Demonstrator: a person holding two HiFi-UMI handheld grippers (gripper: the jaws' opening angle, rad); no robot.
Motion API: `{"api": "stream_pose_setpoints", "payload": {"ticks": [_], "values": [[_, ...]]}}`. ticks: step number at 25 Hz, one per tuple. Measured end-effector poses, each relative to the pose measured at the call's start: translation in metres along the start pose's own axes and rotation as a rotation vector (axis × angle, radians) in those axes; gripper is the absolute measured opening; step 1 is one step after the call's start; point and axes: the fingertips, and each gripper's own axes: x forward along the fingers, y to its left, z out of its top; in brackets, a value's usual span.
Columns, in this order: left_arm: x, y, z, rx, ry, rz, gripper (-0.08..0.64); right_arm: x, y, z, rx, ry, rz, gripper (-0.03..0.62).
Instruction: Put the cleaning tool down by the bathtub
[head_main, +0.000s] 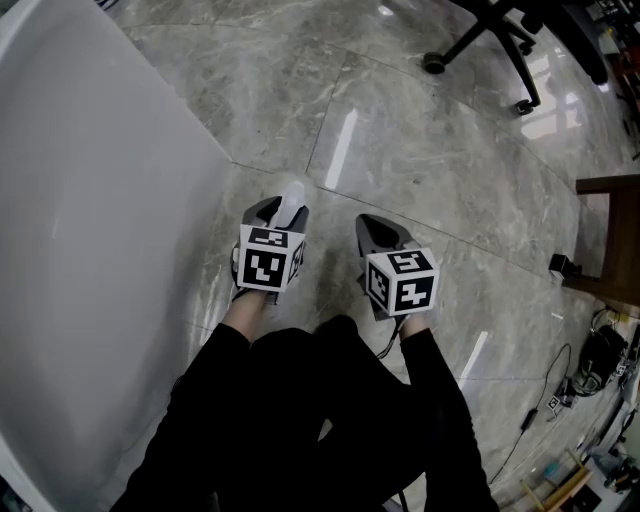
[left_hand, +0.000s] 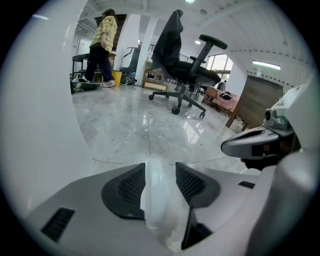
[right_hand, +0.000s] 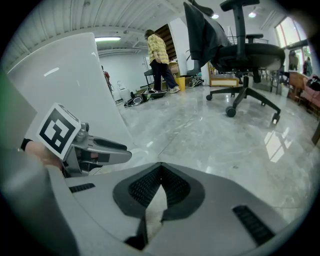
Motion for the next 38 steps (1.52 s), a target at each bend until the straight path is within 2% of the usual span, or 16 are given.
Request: {"api": "stream_pose_setpoints", "payload": {"ticks": [7, 12, 15, 23, 38], "values": [[-0.027, -0.002, 0.022, -0.006, -0.043, -0.039, 0.179, -0.018, -0.010, 0.009, 0.016, -0.031, -0.034, 0.001], [-0.044, 0.001, 0.036, 0.025, -0.088, -0.028, 0.049, -0.033, -0.015, 0.016, 0.026, -0.064, -0.045, 0.000], [-0.053, 0.001, 0.041, 0.045, -0.104, -0.027, 0.011, -0.040, -0.017, 0.017, 0.038, -0.080, -0.056, 0.001], [-0.067, 0.006, 0.042, 0.057, -0.116, -0.014, 0.008, -0.052, -0.021, 0.018, 0.026, -0.101, -0.089, 0.000], [-0.066, 0.010, 0.032, 0.048, -0.086, -0.013, 0.008, -0.053, -0.016, 0.013, 0.010, -0.099, -0.092, 0.000]]}}
